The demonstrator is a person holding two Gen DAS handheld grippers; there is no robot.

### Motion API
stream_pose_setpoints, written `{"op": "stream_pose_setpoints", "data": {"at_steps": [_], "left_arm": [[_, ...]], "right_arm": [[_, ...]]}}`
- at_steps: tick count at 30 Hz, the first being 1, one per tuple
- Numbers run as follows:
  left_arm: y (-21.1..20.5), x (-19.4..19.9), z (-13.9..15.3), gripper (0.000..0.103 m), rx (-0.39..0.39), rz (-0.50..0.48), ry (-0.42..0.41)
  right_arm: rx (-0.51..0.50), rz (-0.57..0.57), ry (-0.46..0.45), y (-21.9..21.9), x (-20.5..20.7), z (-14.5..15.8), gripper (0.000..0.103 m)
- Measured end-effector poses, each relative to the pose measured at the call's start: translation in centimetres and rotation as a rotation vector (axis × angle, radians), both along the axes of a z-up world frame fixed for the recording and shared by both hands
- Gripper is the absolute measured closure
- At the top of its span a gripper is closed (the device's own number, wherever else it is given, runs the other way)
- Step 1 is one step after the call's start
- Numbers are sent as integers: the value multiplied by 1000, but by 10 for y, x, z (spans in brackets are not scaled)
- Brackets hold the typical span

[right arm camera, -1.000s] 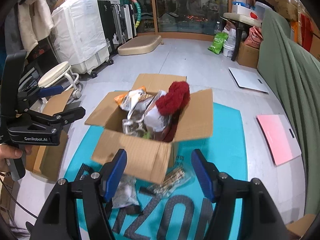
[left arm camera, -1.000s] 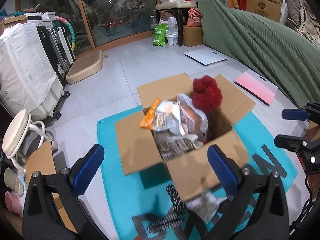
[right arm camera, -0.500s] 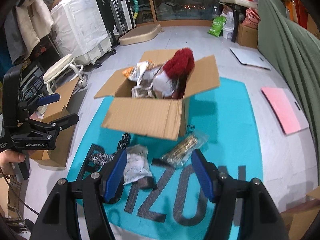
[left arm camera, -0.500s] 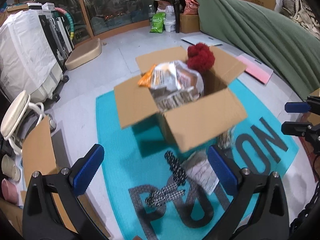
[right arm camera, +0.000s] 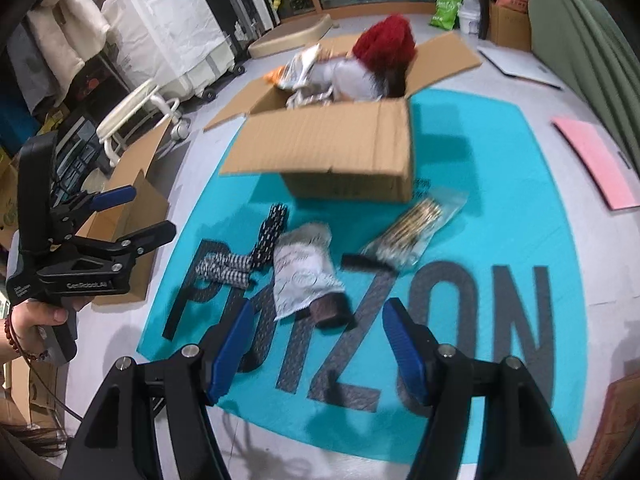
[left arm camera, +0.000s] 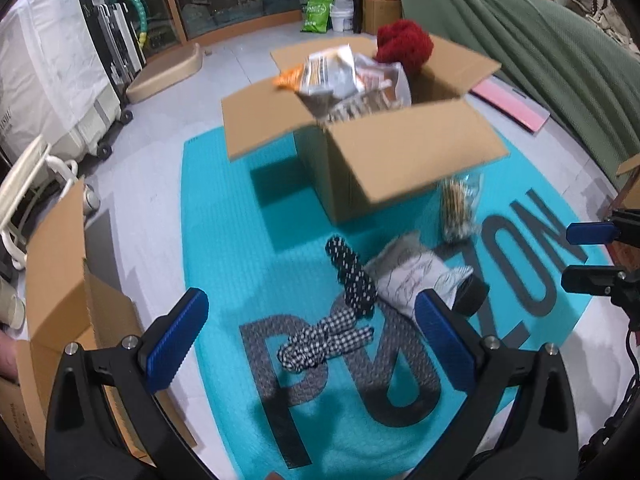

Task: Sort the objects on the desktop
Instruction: 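Move both tools back toward the remaining items on the mat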

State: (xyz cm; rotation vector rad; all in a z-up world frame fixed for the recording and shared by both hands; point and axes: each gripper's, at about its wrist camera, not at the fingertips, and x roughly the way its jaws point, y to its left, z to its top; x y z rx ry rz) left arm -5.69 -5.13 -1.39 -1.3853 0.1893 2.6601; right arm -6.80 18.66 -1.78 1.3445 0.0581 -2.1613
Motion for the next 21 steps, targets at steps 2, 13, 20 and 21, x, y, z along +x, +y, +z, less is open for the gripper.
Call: {"op": "stream_pose_setpoints", "data": {"at_steps": [2,13,20,21], "left_arm": [[0,1,-10,0,-8,-3,-8],[-8,0,-64,0,12,-36,-62],[-8,-11,-83,0,43,-69,-62],[-8,-12,-85,0,48,-73,-66]], "right_arm": [[2,16,-13,-5,3,-9,35],[-3,42,-110,-21,4,-60,35],[8,25,-147,-25,-3,-85,35],[15,24,-146,-26,-4,-88,35]]}}
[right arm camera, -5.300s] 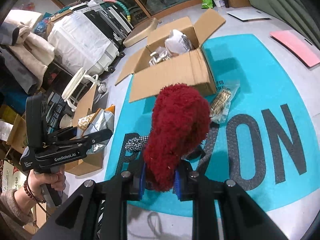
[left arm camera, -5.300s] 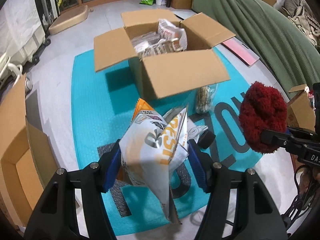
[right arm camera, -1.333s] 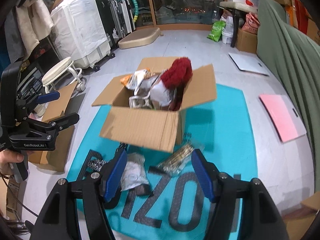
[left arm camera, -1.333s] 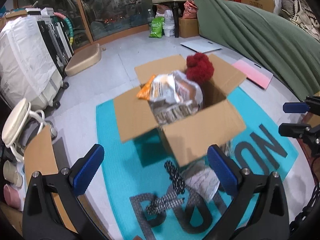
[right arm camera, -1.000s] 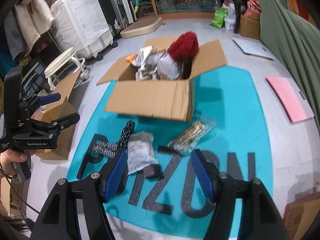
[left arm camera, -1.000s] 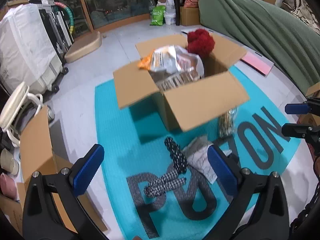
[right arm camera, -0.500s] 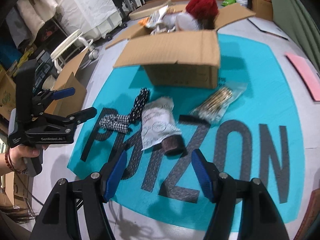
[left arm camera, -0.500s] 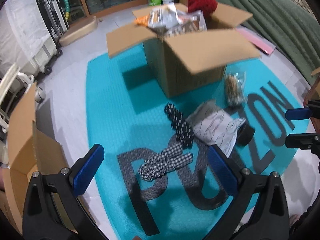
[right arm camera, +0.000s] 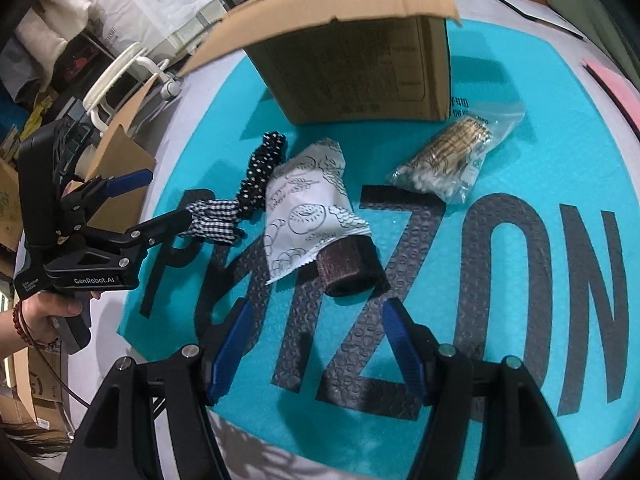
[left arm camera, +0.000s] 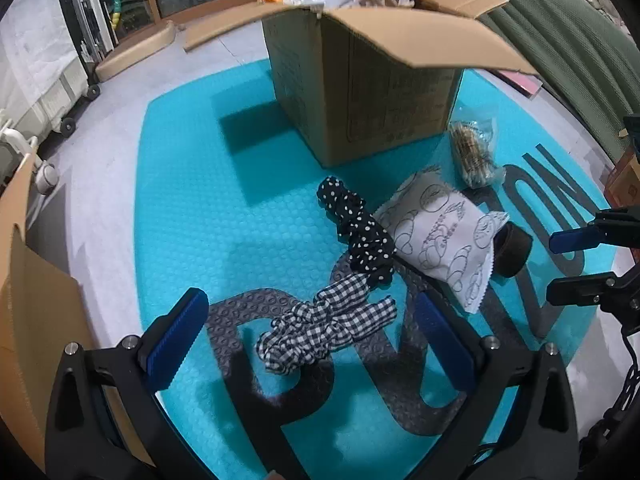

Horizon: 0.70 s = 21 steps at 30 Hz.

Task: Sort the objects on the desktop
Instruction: 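Move both tools back toward the remaining items on the mat, then grasp the gingham scrunchie with the left tool while the right tool grasps the dark fabric band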

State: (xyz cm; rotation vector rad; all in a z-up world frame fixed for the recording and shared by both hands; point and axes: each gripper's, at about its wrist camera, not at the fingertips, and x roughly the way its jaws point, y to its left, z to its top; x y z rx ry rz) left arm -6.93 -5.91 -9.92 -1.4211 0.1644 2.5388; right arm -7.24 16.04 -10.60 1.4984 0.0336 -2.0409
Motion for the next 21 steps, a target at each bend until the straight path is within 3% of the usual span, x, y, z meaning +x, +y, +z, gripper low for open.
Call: {"op": "stream_pose_setpoints", "data": {"at_steps": [19,21], "left_arm": [[25,-18,-53,0,-33,-138,-101],[24,-20,-57,0,-9,-139,-114]], "right_arm": [[48,37,27,-15,-20,-33,35],[53,41,31,-16,-22,-35,35]]}}
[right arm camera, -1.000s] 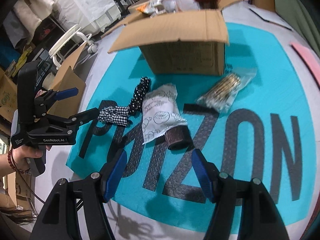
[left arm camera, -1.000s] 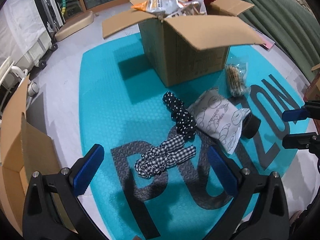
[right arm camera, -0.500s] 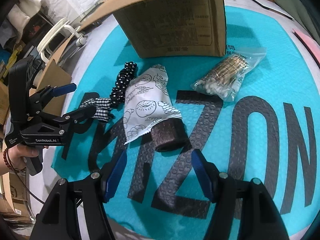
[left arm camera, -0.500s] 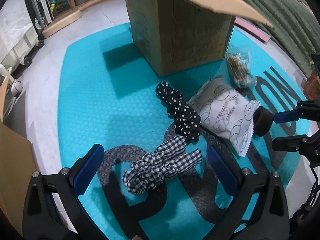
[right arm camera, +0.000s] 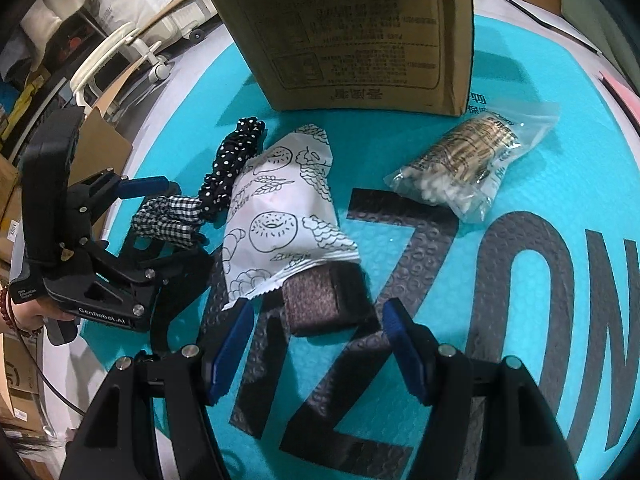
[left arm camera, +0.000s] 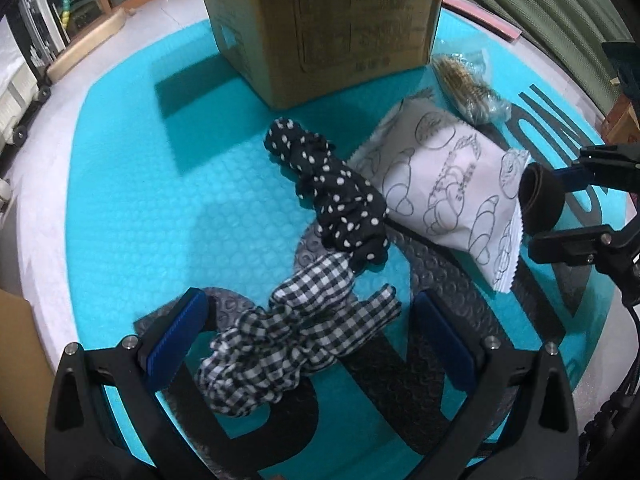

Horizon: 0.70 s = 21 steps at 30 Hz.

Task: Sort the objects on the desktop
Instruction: 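Grasp the gingham scrunchie with the left tool while the right tool grasps the dark fabric band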

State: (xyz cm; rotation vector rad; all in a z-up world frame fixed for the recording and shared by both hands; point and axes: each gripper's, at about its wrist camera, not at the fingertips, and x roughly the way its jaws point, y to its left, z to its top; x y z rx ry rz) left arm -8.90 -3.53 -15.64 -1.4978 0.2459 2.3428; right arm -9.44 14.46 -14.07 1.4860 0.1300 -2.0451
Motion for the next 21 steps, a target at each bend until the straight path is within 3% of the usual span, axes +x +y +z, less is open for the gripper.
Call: {"op": "stream_pose_setpoints", "data": {"at_steps": [12,14,17,19,21], "left_arm": [[3,-11,-1,0,23,7,8],[3,-10,-1,1,23,12,13],[4,-5,2,17,24,6,24],[6,-1,7,38,20,-6,27],[9,4,10,50,15,-21,21]], "right_arm": [[-25,8,27,-9,-6,-3,35],[-31,18,23,-11,-6,-3,40],[-31,39,16,-14,-4,-3,58],[-41,44,1,-14,-1,-3,59],[-37,46,2,-15,2,-3,59]]}}
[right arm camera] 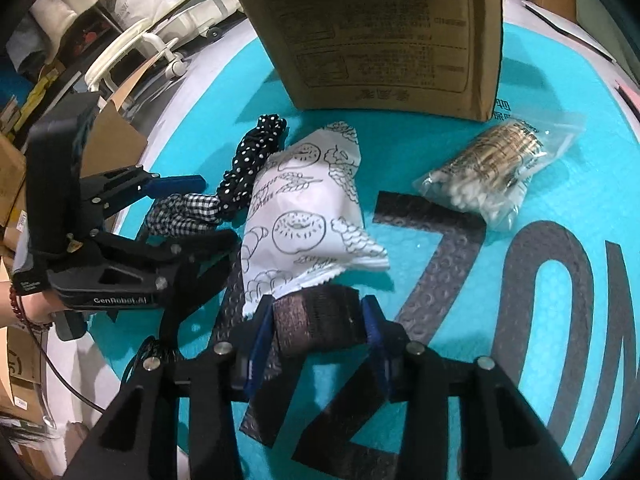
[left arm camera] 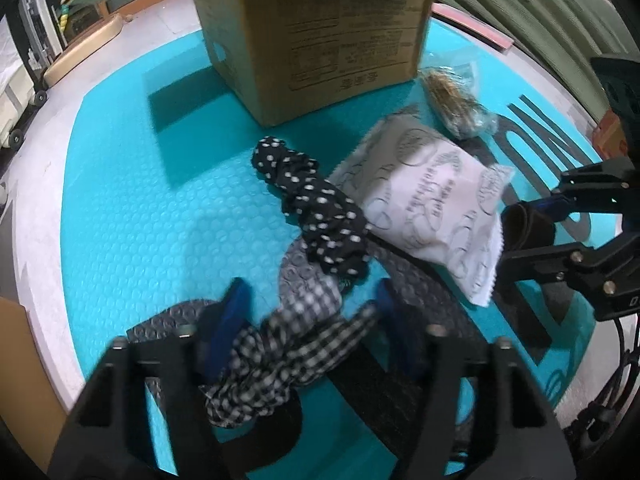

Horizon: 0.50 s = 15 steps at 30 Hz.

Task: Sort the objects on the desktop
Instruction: 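Grasp the gingham scrunchie with the left tool while the right tool grasps the dark fabric band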

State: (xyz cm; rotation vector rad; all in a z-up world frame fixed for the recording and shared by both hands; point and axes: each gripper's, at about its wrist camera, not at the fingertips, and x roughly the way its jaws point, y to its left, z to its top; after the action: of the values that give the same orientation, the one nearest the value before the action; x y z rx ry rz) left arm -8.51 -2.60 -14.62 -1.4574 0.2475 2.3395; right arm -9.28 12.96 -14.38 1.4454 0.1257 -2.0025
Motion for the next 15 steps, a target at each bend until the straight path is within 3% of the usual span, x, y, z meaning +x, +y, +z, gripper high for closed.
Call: {"op": "stream_pose_setpoints", "data": {"at_steps": [2,4,6,11,15], "left_arm": [[0,4,2,58,-1,-4,-8],[-1,6,4,80,2,2,-15],[-3,10,7,84,12,5,-27],[-9,21,12,84,9,0,-25],[-12,25,19,74,9,-21,-35]], "right_arm": [[2,1,1,0,3,0,59],[2,6,0,0,6,1,59],[4,13,-1,0,9,1,60],[3,26,-8,2,16,1,60],[5,34,-22,3,18,-2,59]]}}
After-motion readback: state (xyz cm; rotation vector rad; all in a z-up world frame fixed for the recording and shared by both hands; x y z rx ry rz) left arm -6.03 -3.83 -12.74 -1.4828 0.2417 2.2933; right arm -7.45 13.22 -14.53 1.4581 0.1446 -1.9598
